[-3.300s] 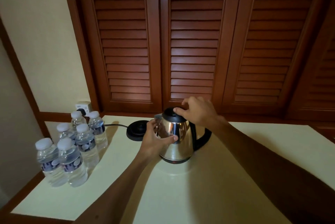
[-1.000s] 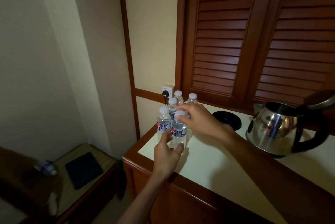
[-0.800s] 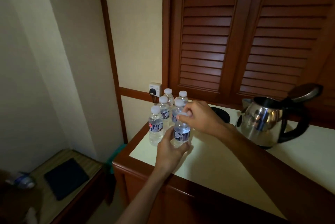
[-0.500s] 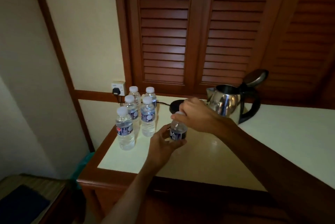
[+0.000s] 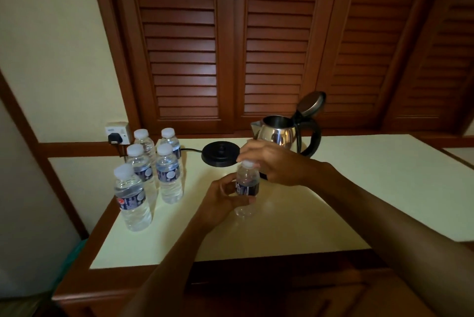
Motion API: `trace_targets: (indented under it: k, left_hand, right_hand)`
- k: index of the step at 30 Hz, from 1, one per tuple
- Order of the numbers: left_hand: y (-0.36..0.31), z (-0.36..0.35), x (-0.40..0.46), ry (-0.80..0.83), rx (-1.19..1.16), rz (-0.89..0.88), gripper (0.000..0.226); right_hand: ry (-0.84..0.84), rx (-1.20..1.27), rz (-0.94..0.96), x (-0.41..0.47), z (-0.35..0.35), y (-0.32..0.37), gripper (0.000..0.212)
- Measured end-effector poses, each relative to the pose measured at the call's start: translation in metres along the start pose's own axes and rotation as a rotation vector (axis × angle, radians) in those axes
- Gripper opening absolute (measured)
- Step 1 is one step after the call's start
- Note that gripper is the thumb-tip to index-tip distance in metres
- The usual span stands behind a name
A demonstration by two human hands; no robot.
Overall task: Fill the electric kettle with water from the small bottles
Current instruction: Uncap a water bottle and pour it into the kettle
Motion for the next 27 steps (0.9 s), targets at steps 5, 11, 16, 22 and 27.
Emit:
trace_targets:
  k: [5,11,16,22,27]
  left_hand:
    - [-0.003,-0.011,0.009,0.118,-0.038,0.025,0.047]
    - [-0.004,-0.025,0.019,0.193,-0.036,0.062,0.049]
    - [0.006,-0.035,0.028,0.184,-0.112,0.141,0.046]
    - [0.002,-0.048,0.03,0.063,-0.191,0.12,0.047]
    - [-0.004,-0.054,0.029,-0.123,-0.168,0.089,0.051]
  right_hand:
    - [-0.042,0.077,0.035,-0.009,0.004,-0.01,0.041]
    - [-0.01,0.141,0.044,-0.017,0.007,-0.027,0.041]
    - [-0.015,0.124,0.056,-0.019,0.024,-0.043,0.05]
    - [-0.013,0.202,-0.004,-0.056,0.025,-0.089,0.035]
    - [0.121,0.259,-0.182,-0.109,-0.048,-0.155,0.028]
Point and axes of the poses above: each hand's wrist, its own x-axis towards the middle knuckle, its own z-axis out of the back of the hand, y = z × x, the point moved 7 cm from there along x, towards the middle knuckle
